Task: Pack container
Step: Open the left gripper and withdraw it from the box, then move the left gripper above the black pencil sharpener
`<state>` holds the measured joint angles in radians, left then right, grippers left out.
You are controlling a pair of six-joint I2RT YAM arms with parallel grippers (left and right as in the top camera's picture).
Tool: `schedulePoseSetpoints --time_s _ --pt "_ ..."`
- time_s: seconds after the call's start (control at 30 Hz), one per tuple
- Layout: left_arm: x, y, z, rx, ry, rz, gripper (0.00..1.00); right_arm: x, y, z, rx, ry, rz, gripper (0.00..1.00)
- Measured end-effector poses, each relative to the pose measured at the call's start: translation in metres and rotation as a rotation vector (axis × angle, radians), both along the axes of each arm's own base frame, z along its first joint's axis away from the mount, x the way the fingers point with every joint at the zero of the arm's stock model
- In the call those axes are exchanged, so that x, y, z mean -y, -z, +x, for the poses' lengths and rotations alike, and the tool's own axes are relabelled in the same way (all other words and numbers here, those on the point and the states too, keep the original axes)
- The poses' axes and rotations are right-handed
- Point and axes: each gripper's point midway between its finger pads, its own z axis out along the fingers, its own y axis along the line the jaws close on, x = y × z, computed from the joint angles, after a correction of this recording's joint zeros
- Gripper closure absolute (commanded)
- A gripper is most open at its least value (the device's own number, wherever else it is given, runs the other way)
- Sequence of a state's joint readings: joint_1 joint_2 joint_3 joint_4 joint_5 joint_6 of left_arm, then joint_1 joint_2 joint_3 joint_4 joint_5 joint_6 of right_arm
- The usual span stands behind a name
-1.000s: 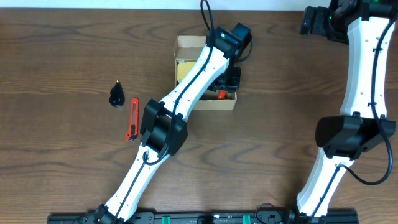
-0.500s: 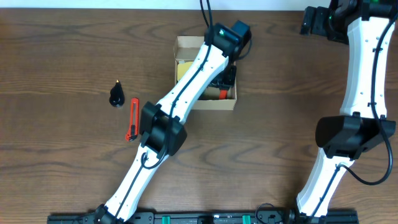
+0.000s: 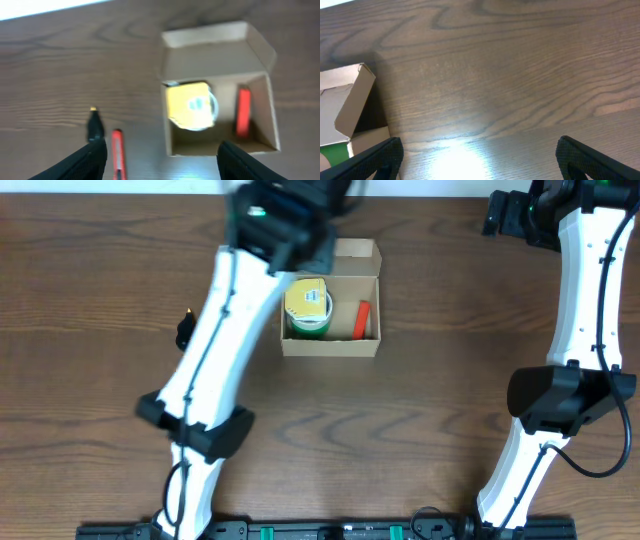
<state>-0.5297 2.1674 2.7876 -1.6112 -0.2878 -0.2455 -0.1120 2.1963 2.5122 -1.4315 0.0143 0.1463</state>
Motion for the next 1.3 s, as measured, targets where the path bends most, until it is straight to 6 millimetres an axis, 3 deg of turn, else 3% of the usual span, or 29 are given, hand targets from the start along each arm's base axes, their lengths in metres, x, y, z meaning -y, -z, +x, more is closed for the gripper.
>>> schedulePoseSetpoints --time_s 0.13,0.27,0.43,0.6,0.8,1.07,1.3 --pt "-0.043 -0.001 -0.006 -0.036 -0.067 0.037 0.3 0.0 0.0 0.0 0.0 0.0 0.0 0.01" --pt "-0.092 0.023 -0.022 -0.155 -0.147 0.099 0.3 0.0 0.0 0.0 0.0 0.0 0.0 0.01" --pt "-0.15 0.066 -0.047 -0.345 -0.248 0.154 0.3 0.0 0.0 0.0 0.0 0.0 0.0 0.01" --pt "-0.181 0.125 -0.054 -0.513 -0.26 0.081 0.3 0.0 0.0 0.0 0.0 0.0 0.0 0.01" --pt "-0.196 0.168 -0.054 -0.571 -0.225 -0.007 0.28 0.0 0.0 0.0 0.0 0.0 0.0 0.01" --pt "-0.186 0.2 -0.053 -0.639 -0.145 -0.084 0.26 0.0 0.0 0.0 0.0 0.0 0.0 0.01" --pt "-0.184 0.24 -0.037 -0.674 -0.132 -0.098 0.23 0.0 0.0 0.0 0.0 0.0 0.0 0.01"
